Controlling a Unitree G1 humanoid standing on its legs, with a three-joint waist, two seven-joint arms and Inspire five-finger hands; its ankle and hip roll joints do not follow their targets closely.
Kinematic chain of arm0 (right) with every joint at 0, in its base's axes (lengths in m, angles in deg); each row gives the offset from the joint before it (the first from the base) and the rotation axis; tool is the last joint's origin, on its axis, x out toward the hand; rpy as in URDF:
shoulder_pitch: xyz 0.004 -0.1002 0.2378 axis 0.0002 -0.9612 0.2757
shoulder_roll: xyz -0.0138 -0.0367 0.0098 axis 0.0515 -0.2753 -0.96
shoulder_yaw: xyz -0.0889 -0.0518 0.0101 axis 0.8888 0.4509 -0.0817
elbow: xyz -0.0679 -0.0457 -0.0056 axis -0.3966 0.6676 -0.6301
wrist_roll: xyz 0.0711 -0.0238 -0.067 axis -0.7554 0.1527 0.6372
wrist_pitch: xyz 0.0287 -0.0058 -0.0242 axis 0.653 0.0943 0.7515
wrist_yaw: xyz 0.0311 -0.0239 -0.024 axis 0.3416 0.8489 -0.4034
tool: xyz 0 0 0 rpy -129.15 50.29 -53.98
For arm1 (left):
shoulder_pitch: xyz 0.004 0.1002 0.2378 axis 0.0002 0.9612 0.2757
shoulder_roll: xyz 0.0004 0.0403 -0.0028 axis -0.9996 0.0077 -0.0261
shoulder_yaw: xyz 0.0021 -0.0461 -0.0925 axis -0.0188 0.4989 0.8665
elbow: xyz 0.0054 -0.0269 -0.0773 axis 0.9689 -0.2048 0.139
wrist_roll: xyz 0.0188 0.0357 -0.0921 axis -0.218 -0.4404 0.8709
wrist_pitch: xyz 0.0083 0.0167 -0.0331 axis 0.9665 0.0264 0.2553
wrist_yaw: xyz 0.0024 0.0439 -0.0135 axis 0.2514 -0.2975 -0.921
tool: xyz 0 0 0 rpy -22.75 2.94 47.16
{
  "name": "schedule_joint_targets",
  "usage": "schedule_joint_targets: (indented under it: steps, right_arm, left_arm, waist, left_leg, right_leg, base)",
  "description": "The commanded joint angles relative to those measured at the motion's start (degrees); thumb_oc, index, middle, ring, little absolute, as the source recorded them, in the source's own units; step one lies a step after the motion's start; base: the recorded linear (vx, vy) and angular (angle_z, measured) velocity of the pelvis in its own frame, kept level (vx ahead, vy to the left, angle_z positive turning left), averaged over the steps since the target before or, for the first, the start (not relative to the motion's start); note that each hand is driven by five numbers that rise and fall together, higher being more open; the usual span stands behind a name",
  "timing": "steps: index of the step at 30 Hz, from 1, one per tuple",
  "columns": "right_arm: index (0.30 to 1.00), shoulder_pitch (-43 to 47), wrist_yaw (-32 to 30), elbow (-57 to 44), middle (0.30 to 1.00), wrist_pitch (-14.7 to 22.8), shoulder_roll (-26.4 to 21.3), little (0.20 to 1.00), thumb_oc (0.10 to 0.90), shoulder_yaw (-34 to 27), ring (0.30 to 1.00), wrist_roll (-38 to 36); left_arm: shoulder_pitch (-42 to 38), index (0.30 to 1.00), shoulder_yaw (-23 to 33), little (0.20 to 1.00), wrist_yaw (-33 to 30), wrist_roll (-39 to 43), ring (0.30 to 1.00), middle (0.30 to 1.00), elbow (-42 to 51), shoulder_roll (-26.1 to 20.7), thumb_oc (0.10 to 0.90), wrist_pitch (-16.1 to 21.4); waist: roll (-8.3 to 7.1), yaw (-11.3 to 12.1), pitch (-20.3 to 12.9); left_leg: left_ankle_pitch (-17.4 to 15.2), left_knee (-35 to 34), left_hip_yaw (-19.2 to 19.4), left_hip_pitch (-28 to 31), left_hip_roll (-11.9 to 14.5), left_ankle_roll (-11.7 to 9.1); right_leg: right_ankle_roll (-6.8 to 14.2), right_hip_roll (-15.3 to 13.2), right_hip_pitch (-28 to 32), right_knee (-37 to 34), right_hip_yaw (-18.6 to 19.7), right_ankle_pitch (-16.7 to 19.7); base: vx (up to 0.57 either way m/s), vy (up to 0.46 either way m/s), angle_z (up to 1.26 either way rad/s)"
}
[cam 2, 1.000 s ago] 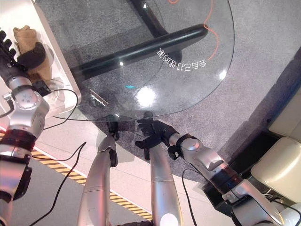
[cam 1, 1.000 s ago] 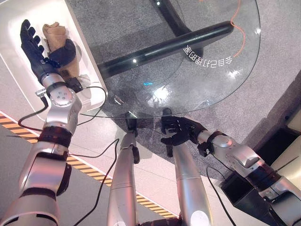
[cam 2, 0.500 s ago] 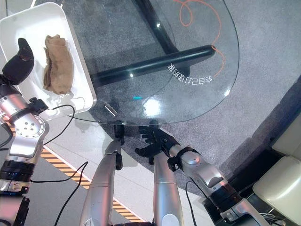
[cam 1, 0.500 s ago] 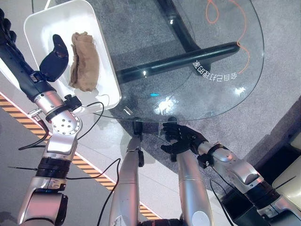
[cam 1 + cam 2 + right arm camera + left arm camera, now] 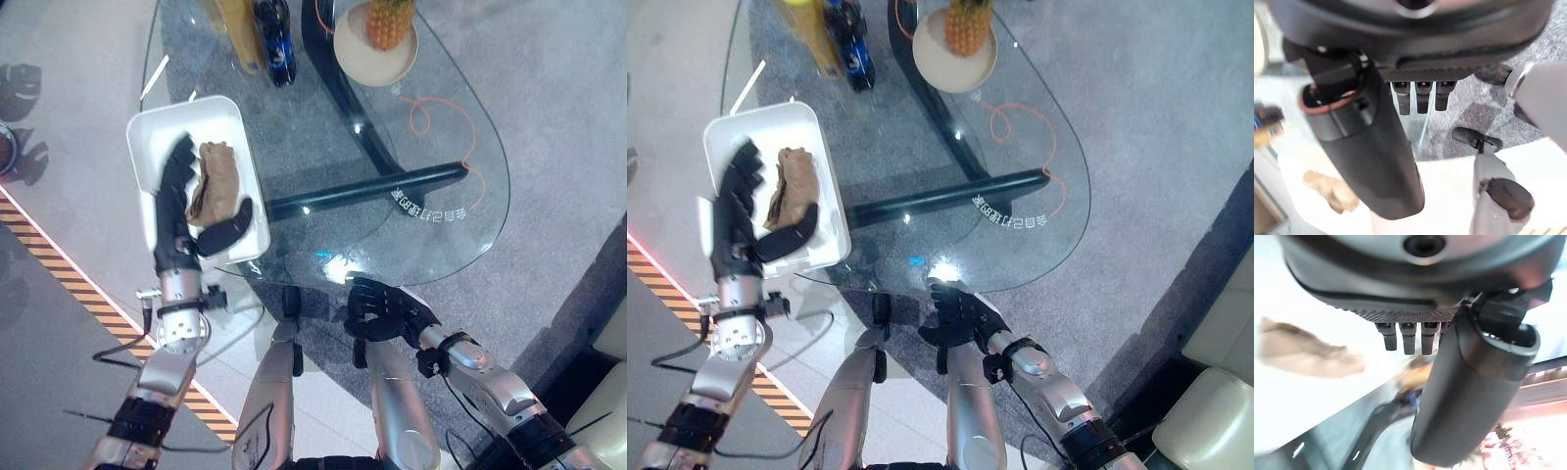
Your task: Wipe the table with a cloth and put it in the basket.
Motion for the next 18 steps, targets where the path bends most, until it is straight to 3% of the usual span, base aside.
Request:
schedule_joint_targets:
  steps: [1, 4, 5, 8, 9, 18]
  right_arm:
    - [0.900, -5.80, 3.06, 0.34, 0.900, 5.75, 1.77, 0.900, 0.800, -2.02, 0.900, -0.12]
    - [0.900, -7.49, 3.72, 5.55, 0.900, 6.95, 3.16, 0.900, 0.800, -2.94, 0.900, -0.90]
    - [0.900, -7.87, 3.24, 9.15, 0.900, 6.93, 4.20, 0.900, 0.800, -3.17, 0.900, -1.75]
    - [0.900, -7.69, 3.17, 15.26, 0.900, 6.83, 6.19, 0.900, 0.800, -3.52, 0.900, -3.27]
    - [0.900, -7.23, 2.91, 20.03, 0.900, 6.58, 7.47, 0.900, 0.800, -3.69, 0.900, -2.34]
    - [0.900, -5.78, 5.88, 42.88, 0.900, 8.17, 12.33, 0.900, 0.800, -5.25, 0.900, 1.08]
  left_arm:
    - [1.81, 0.900, 0.45, 0.900, 7.92, 6.58, 0.900, 0.900, 0.86, 1.03, 0.800, 2.93]
    - [4.69, 0.900, -1.20, 0.900, 11.20, 5.13, 0.900, 0.900, -3.45, 1.78, 0.800, 1.42]
    - [5.78, 0.900, -2.38, 0.900, 11.89, 6.78, 0.900, 0.900, -7.79, 2.77, 0.800, -1.37]
    - [6.57, 0.900, -3.50, 0.900, 13.82, 8.75, 0.900, 0.900, -16.27, 5.09, 0.800, -3.16]
    - [6.84, 0.900, -4.20, 0.900, 15.03, 8.06, 0.900, 0.900, -21.92, 6.96, 0.800, -5.96]
    - [4.47, 0.900, -4.70, 0.900, 19.10, 7.20, 0.900, 0.900, -49.21, 14.19, 0.800, -9.96]
  waist:
    - [0.87, -0.08, -5.36]
    - [0.76, 0.09, -8.09]
    - [0.72, 0.17, -10.05]
    - [0.60, 0.10, -12.67]
    - [0.60, 0.08, -14.67]
    - [0.94, -0.85, -20.98]
  left_leg:
    - [-4.61, -0.79, -2.03, 5.44, -3.71, -0.03]
    - [-4.19, -2.85, -2.46, 8.27, -3.24, -0.37]
    - [-3.93, -3.97, -2.61, 9.99, -2.95, -0.53]
    - [-3.87, -5.45, -2.64, 12.59, -2.48, -0.74]
    - [-3.96, -6.15, -2.54, 14.19, -2.14, -0.83]
    - [-5.41, -7.78, -1.01, 20.41, -1.01, -0.70]
  right_leg:
    - [1.76, 0.95, 9.11, -4.73, -3.42, -2.32]
    - [1.76, 1.00, 12.90, -7.42, -3.98, -1.78]
    - [1.86, 1.00, 14.92, -8.90, -4.27, -1.23]
    - [2.02, 0.98, 17.71, -10.81, -4.54, -0.85]
    - [2.03, 1.08, 19.34, -11.86, -4.54, -0.65]
    - [2.25, 1.48, 24.99, -14.44, -3.57, -0.92]
  base:
    - [0.05, -0.169, 0.07]
    - [0.04, -0.128, 0.16]
    - [0.05, -0.111, 0.16]
    - [0.05, -0.090, 0.10]
    - [0.06, -0.062, 0.05]
    - [0.03, -0.017, 0.00]
